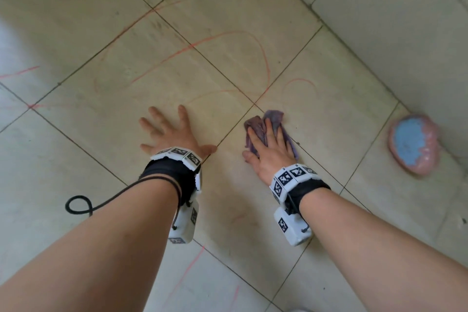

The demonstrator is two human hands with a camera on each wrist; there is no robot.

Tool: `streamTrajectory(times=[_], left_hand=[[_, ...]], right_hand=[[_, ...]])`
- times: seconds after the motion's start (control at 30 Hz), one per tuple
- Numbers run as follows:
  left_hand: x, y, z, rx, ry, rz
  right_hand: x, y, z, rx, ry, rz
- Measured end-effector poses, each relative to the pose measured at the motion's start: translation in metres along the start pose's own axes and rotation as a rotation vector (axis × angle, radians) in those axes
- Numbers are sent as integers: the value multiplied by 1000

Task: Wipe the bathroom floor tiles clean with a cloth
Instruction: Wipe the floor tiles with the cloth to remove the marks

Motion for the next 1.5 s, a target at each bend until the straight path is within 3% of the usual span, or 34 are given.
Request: streamTrajectory(times=[0.13,0.23,0.3,0.4,0.5,0.63,0.77,0.9,1.03,1.2,1.33,1.4,1.5], left_hand=[[0,-3,9,-15,45,19],[4,-3,10,3,59,13],[4,-1,11,19,67,11],[3,2,14,41,86,0],[0,4,17,52,96,-11],[0,6,17,59,98,-4],[1,4,17,53,94,-1],[1,3,17,56,93,-1],[1,4,17,49,93,-6],[1,4,17,51,80,-9],[0,5,17,55,77,-26],[-1,6,18,56,72,-31],[0,6,18,57,69,-33]], right_hand=[[31,28,27,42,-140,39],[67,47,17,105,-189,47],[77,48,-2,105,-139,46],[54,32,-27,17,54,23],[18,14,-8,-33,135,19],[31,33,50,-12,-23,70],[77,62,36,104,-169,80],[72,46,-20,57,25,34],[47,27,-3,-25,131,8],[61,55,67,-43,-85,73],[98,79,68,23,-265,100],[108,85,55,41,-271,98],[102,78,34,34,-124,96]])
Point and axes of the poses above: each hand's wrist, its own x-axis towards the middle knuckle, its own y-axis out of the back of the hand, z = x × y, the point moved 7 cm from there along x, towards the middle knuckle, and after that the axes turned 6 degrees about z, right-handed, at the moved point
